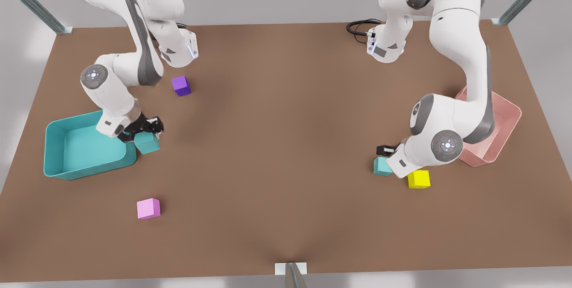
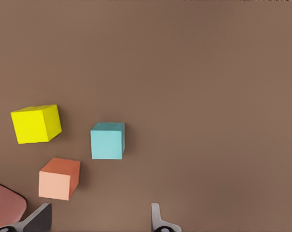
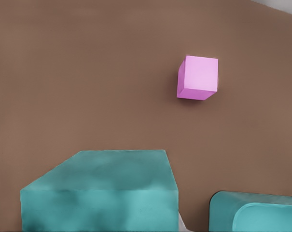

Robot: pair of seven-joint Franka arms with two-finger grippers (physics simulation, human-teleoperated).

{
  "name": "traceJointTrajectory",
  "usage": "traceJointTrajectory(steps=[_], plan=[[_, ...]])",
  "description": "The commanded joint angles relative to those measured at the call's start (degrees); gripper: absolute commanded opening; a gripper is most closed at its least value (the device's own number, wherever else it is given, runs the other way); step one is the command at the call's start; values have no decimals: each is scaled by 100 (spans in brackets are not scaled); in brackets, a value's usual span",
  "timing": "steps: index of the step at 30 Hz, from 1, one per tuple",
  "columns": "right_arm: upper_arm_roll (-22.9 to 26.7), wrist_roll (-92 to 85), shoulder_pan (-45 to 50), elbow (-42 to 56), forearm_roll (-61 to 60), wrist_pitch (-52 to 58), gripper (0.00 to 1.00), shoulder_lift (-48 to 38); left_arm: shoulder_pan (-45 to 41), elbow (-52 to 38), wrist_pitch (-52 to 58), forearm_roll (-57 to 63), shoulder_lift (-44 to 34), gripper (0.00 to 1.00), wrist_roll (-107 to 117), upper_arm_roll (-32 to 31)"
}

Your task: Stack the two blue cubes on top of each other

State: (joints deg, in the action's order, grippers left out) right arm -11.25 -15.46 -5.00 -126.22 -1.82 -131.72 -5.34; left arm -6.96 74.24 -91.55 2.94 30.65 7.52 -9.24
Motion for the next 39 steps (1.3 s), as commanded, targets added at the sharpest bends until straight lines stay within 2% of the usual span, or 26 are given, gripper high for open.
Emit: traceJointTrajectory(steps=[1,3,5,7,9,10,14,19,21,25,27,28,29,30,33,34,36,39], plan=[[-70,-116,867,632,-240,2695,53,-64,1,37,-504,40,3,100,646,1],[-88,139,2204,1818,-372,2660,52,516,1,72,-460,57,11,100,646,10],[-96,534,3162,3242,-302,2651,52,1623,10,134,-469,75,3,100,619,27],[-87,763,3901,4658,-144,2686,50,2853,19,327,-513,338,11,100,619,19],[0,1132,4463,5484,-21,2590,50,3750,116,1048,-1189,338,-191,100,619,10],[0,1326,4665,5959,164,2581,50,4269,177,1119,-1224,338,-173,100,610,10],[53,1607,4912,6074,524,1588,48,5078,195,1303,-1919,303,161,100,619,10],[255,1862,5281,6206,683,1113,47,5746,274,1321,-2420,268,591,100,584,1],[431,1906,5413,6206,683,902,48,5904,335,1619,-2709,268,565,100,558,1],[413,2003,5492,6197,674,648,48,6203,362,1971,-2982,312,530,100,531,-52],[422,2152,5597,6206,682,419,48,6387,379,2366,-3527,426,521,100,505,-43],[422,2152,5597,6206,674,419,52,6379,388,2402,-3562,505,530,100,505,-43],[422,2126,5571,6206,683,401,81,6379,423,2437,-3580,523,530,100,496,-43],[431,2152,5589,6206,683,393,100,6370,493,2490,-3580,611,512,100,408,-52],[431,2108,5562,6206,683,322,100,6326,494,2542,-3615,672,503,100,408,-52],[396,2082,5545,6179,683,462,100,6064,502,2621,-3711,681,503,100,408,-52],[37,2055,5370,6153,647,1980,100,5009,467,2727,-3905,681,539,100,417,-52],[-53,1836,4791,6118,192,3985,100,3489,449,2718,-3923,681,565,100,417,-52]])
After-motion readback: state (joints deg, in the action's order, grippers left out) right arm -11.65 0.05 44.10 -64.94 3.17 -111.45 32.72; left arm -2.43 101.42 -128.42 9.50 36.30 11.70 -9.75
